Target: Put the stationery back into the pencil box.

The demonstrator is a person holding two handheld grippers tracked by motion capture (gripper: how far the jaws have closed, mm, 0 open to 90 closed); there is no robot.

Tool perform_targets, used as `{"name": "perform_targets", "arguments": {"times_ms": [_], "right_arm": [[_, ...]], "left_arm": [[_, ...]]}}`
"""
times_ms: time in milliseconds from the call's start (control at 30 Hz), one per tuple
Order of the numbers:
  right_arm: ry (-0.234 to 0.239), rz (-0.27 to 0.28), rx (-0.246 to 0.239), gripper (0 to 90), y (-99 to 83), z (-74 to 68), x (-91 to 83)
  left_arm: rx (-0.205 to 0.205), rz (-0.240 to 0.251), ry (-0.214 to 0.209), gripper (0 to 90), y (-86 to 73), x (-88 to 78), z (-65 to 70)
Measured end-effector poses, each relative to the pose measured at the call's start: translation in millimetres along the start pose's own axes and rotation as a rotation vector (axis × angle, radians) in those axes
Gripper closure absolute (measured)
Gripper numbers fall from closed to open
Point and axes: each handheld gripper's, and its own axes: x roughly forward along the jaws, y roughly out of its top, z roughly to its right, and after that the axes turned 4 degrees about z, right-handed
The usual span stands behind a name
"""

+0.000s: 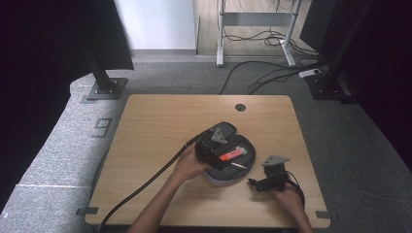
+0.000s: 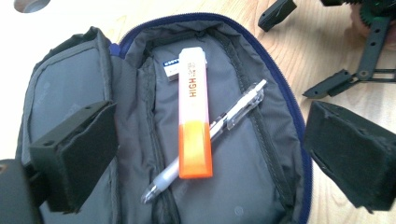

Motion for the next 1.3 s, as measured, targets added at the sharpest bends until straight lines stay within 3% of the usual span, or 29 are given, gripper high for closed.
{"name": "perform_targets", "arguments": {"times_ms": [133,433,633,1000,1100,1200,1300], "right_arm": [[-0.001,0.000,0.000,0.0,0.0,-0.1,0.0],[-0.001,-0.001,0.000,0.0,0.1,0.0,0.0],[0.000,-0.001,0.000,0.0,0.1,0.0,0.0],[0.000,-0.002,0.001,0.0,0.2,0.0,-0.1],[0.000,-0.001,-0.001,0.0,0.2,0.1,-0.1],[0.000,-0.002,0.000,0.0,0.2,0.0,-0.1],[-0.001,0.000,0.000,0.0,0.1,-0.1,0.0]], "left_arm": [[-0.003,-0.002,0.016,0.2,-4.7,-9.8,-1.4],[-0.032,0.044,0.046,0.0,-20.6,-37.6,-6.4],[-0.038,0.054,0.086,0.0,-34.0,-55.6,-10.5],[-0.098,0.059,0.129,0.0,-79.1,-75.4,-20.9],[-0.102,0.065,0.125,0.0,-86.9,-76.4,-21.7],[-0.132,0.077,0.120,0.0,-104.7,-77.7,-22.9],[-0.137,0.079,0.125,0.0,-117.5,-77.7,-22.9]]}}
